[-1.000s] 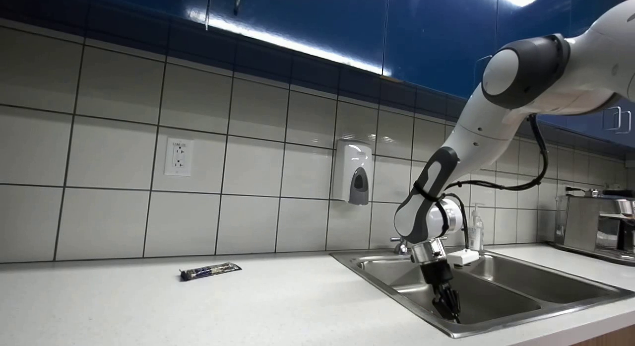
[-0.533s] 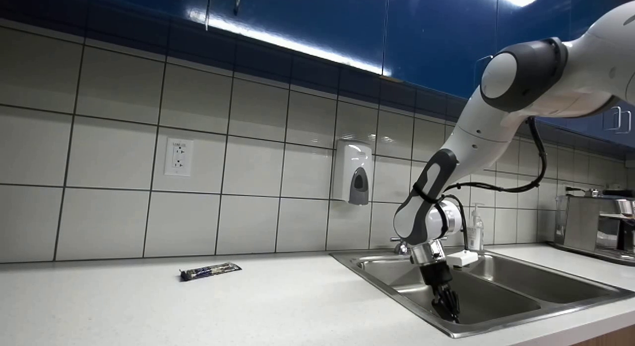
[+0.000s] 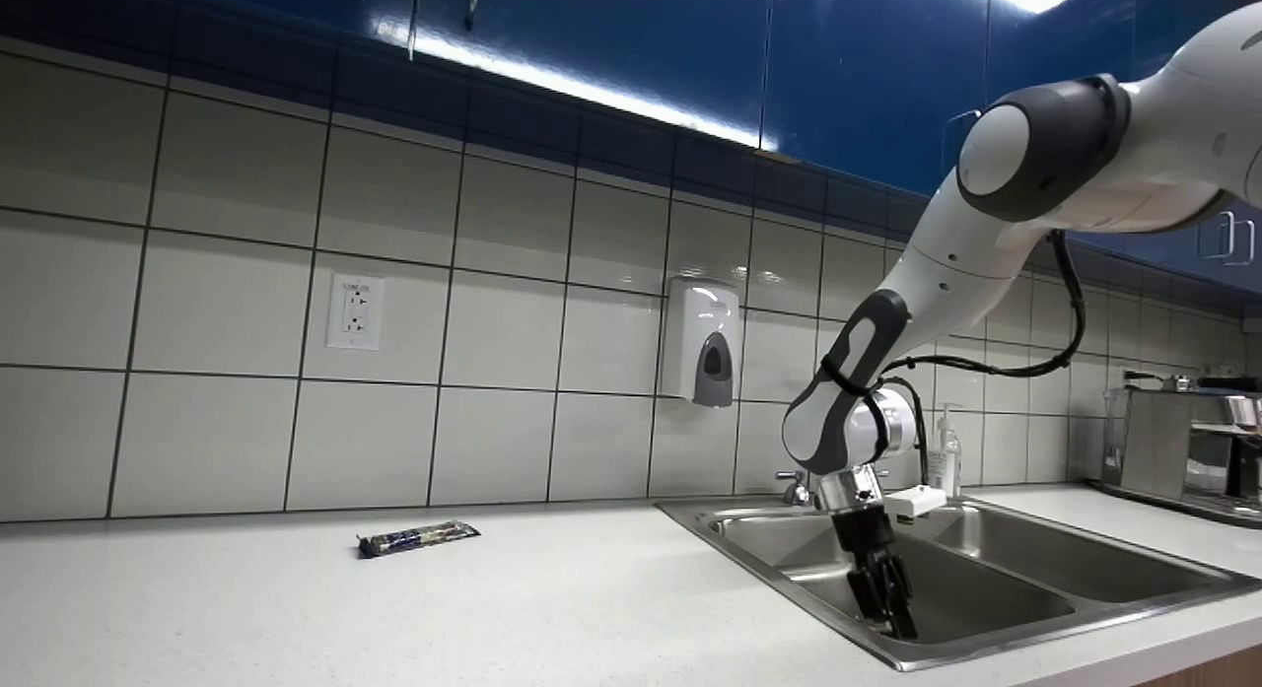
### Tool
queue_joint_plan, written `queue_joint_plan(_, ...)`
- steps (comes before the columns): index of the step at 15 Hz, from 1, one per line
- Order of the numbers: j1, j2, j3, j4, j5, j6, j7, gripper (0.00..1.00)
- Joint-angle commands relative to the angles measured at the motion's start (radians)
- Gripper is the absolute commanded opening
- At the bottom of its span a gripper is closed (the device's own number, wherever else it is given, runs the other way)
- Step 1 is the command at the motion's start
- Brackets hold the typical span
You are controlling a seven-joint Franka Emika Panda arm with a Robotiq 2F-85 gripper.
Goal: Put the orange and yellow packet in the sink on the left.
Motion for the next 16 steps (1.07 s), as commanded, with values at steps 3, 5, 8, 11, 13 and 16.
queue_joint_plan(3, -0.035, -0.078, 0.017, 0.015, 0.016, -0.024, -0.039, 1.00)
queue_joint_plan(5, -0.036, -0.110, 0.015, 0.008, 0.015, -0.024, -0.041, 1.00)
queue_joint_plan(8, -0.030, -0.164, 0.011, -0.015, 0.010, -0.029, -0.037, 1.00)
queue_joint_plan(11, -0.018, -0.227, 0.003, -0.054, 0.001, -0.050, -0.016, 1.00)
queue_joint_plan(13, -0.010, -0.277, -0.004, -0.088, -0.004, -0.086, -0.003, 1.00)
queue_joint_plan(16, 0.003, -0.367, -0.013, -0.169, -0.022, -0.129, 0.024, 1.00)
